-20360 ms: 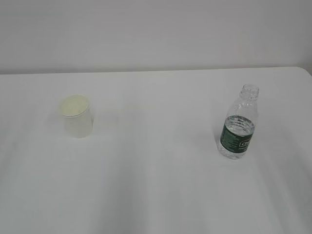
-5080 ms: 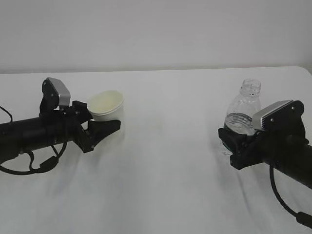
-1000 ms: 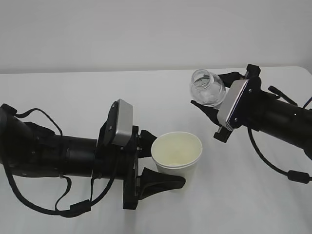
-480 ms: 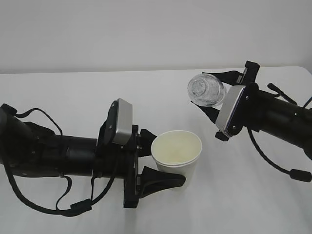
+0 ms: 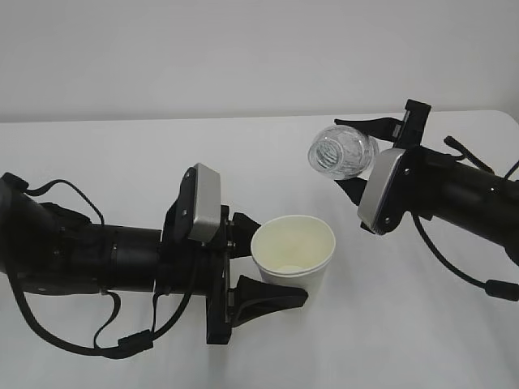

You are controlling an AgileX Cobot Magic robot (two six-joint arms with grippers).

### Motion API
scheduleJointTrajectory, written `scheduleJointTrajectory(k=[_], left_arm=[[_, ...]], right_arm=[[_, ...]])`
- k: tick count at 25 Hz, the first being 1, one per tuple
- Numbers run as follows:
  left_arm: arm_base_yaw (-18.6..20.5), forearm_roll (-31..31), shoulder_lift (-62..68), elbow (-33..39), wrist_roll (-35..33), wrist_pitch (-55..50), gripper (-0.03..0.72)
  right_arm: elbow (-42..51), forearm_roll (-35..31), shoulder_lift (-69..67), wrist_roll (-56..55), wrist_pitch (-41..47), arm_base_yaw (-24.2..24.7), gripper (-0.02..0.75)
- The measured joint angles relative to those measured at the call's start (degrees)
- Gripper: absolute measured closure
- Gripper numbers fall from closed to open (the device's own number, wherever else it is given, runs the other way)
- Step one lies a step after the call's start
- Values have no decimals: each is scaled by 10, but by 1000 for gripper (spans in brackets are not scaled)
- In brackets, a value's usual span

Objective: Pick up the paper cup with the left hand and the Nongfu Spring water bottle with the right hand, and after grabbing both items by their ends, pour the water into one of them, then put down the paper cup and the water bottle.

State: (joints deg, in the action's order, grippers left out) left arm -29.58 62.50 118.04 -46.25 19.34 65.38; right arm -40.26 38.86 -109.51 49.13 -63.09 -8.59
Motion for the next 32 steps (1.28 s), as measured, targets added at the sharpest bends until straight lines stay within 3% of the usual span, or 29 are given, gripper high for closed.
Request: scheduleJointTrajectory(k=[32], left_arm=[[-1, -5, 0, 0, -1, -1, 205]], right_arm=[[0, -2, 0, 130, -4, 0, 272]])
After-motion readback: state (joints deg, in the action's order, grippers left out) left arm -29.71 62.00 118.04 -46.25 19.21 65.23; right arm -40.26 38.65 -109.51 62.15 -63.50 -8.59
